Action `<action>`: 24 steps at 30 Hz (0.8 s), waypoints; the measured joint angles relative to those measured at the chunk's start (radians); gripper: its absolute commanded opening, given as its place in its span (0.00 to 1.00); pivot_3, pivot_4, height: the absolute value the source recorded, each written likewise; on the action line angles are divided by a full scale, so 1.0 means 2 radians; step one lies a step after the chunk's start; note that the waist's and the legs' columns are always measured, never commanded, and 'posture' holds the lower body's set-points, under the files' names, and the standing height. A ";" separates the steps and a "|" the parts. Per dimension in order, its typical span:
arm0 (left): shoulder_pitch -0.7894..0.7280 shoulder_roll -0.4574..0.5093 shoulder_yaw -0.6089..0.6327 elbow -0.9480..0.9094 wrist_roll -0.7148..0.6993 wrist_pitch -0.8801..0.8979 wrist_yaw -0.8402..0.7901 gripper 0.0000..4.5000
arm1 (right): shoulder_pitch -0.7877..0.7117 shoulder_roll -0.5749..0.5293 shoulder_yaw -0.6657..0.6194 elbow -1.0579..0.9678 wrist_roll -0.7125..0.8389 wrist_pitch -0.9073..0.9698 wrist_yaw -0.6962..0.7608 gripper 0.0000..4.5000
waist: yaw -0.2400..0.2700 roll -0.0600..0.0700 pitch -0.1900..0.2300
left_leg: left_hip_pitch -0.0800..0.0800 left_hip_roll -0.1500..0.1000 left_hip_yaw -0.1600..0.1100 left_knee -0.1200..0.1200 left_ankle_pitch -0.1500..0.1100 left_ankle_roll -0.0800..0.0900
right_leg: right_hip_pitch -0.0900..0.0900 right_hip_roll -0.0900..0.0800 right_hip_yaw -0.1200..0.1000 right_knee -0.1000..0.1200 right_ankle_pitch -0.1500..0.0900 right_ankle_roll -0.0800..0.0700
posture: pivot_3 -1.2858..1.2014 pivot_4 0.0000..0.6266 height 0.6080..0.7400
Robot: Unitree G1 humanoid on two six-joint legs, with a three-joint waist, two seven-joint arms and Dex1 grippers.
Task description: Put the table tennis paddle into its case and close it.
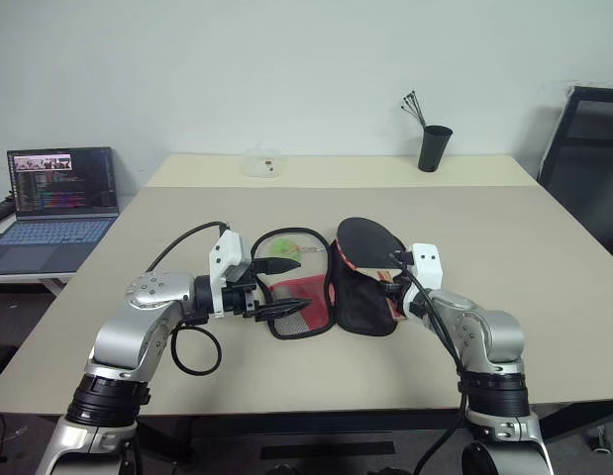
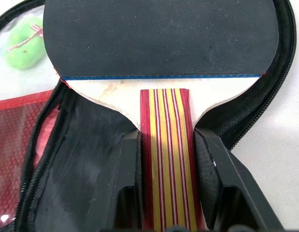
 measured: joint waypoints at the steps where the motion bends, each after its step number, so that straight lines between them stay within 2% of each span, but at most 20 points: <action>1: 0.001 0.000 0.000 0.000 0.000 0.000 0.000 0.86 | 0.000 0.002 0.002 0.003 0.000 -0.003 -0.002 0.24 | 0.000 0.000 0.000 | 0.000 0.000 0.000 0.000 0.000 0.000 | 0.000 0.000 0.000 0.000 0.000 0.000 | 0.52 0.24 1.00; 16: 0.005 -0.001 0.000 -0.009 0.000 0.000 0.010 0.86 | 0.002 0.002 0.009 0.023 -0.010 -0.021 -0.024 0.24 | 0.000 0.000 0.000 | 0.000 0.000 0.000 0.000 0.000 0.000 | 0.000 0.000 0.000 0.000 0.000 0.000 | 0.52 0.24 1.00; 24: 0.005 -0.001 0.000 -0.009 0.000 0.000 0.010 0.86 | 0.003 0.010 0.010 0.020 -0.009 -0.022 -0.029 0.85 | 0.000 0.000 0.000 | 0.000 0.000 0.000 0.000 0.000 0.000 | 0.000 0.000 0.000 0.000 0.000 0.000 | 0.52 0.24 1.00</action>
